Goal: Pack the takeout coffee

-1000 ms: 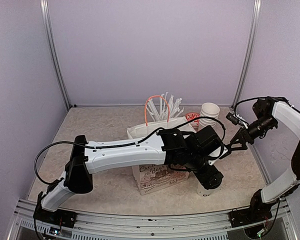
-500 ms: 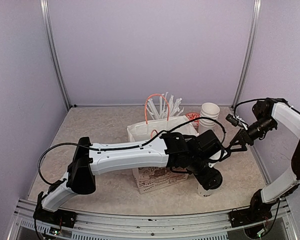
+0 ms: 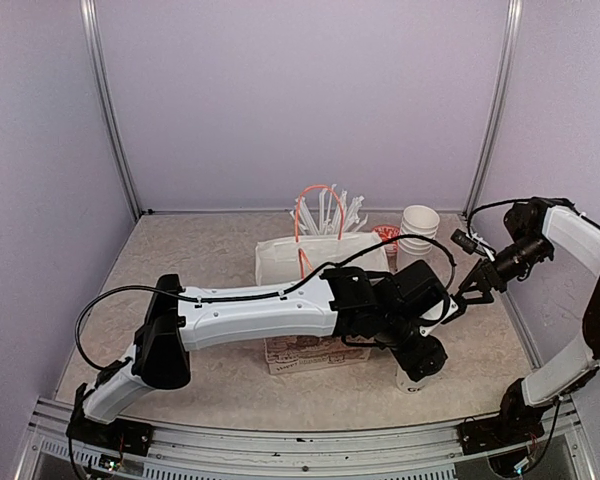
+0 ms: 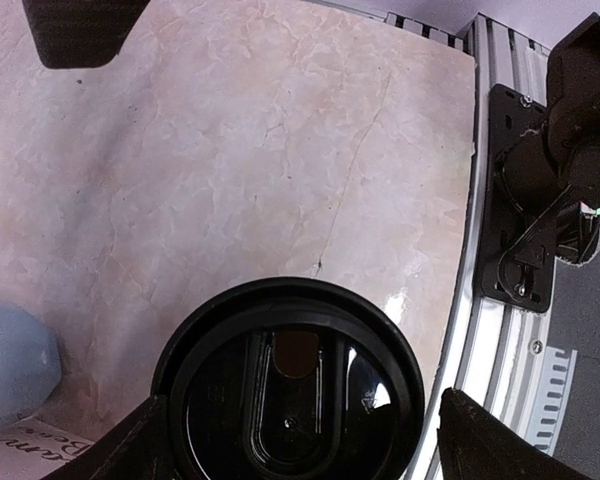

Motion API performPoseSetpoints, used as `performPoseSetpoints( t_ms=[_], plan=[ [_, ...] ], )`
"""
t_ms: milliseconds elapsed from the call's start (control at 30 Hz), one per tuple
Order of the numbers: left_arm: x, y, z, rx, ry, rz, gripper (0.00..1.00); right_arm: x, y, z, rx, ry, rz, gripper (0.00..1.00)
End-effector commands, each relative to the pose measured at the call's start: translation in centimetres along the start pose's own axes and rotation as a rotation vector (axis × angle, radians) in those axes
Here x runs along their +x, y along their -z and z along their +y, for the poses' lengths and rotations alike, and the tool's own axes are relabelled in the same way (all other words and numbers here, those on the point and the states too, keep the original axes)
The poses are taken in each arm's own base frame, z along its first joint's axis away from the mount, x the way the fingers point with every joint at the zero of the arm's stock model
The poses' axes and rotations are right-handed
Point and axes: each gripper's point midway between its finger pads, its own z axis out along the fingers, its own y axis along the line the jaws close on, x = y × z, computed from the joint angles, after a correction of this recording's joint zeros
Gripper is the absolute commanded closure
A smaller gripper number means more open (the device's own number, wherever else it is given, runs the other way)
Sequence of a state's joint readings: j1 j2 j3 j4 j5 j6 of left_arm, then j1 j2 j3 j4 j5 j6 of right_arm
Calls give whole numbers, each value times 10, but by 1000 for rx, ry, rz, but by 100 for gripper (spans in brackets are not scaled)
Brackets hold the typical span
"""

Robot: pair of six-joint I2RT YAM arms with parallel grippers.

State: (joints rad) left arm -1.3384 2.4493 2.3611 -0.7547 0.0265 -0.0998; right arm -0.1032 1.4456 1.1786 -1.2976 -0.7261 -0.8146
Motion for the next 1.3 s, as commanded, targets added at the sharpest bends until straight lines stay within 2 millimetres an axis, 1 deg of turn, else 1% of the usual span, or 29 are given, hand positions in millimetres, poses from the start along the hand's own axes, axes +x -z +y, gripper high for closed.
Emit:
performPoseSetpoints(
  t_ms=[0, 67, 133, 167, 267, 333, 400, 500, 533, 633, 733, 833, 933, 1033, 1133, 1267],
  plan=[
    [13, -9, 3, -41, -8, 41, 11, 3, -4, 1, -26, -15, -10, 1],
    [11, -8, 6, -59, -4, 32, 12, 5, -4, 2, -24, -13, -5, 0],
    [5, -4, 3, -47, -2, 16, 13, 5, -4, 2, -21, -11, -3, 1],
    [1, -1, 0, -35, 0, 3, 14, 5, -3, 2, -19, -9, -3, 0],
    [-17, 19, -7, -16, 2, -54, 14, 5, -4, 3, -25, -12, -5, 0],
    [-25, 29, -7, -20, 8, -81, 11, 5, -4, 3, -26, -12, -6, 0],
    [-28, 33, -2, -36, 18, -92, 7, 5, -5, 2, -29, -14, -5, 0],
    [-23, 28, 6, -54, 35, -68, 1, 4, -5, 2, -32, -14, -9, 0],
    [-18, 21, 8, -61, 37, -51, 1, 3, -4, 2, -32, -15, -9, 1],
    [-11, 10, 12, -74, 45, -35, 1, 4, -4, 3, -32, -16, -7, 0],
    [-11, 6, 17, -82, 66, -39, 1, 6, -6, 3, -34, -17, -5, 1],
    [-9, 0, 29, -87, 121, -37, 1, 7, -7, 3, -38, -18, -7, 0],
    [-5, -7, 34, -82, 137, -29, 2, 8, -8, 3, -42, -21, -7, 0],
    [-3, -11, 29, -55, 128, -27, 4, 8, -9, 3, -45, -22, -5, 1],
    [-2, -14, 21, -27, 104, -22, 4, 9, -9, 3, -43, -21, -4, 1],
    [3, -16, 15, -27, 73, -8, 3, 9, -9, 3, -44, -22, -5, 0]
  ],
)
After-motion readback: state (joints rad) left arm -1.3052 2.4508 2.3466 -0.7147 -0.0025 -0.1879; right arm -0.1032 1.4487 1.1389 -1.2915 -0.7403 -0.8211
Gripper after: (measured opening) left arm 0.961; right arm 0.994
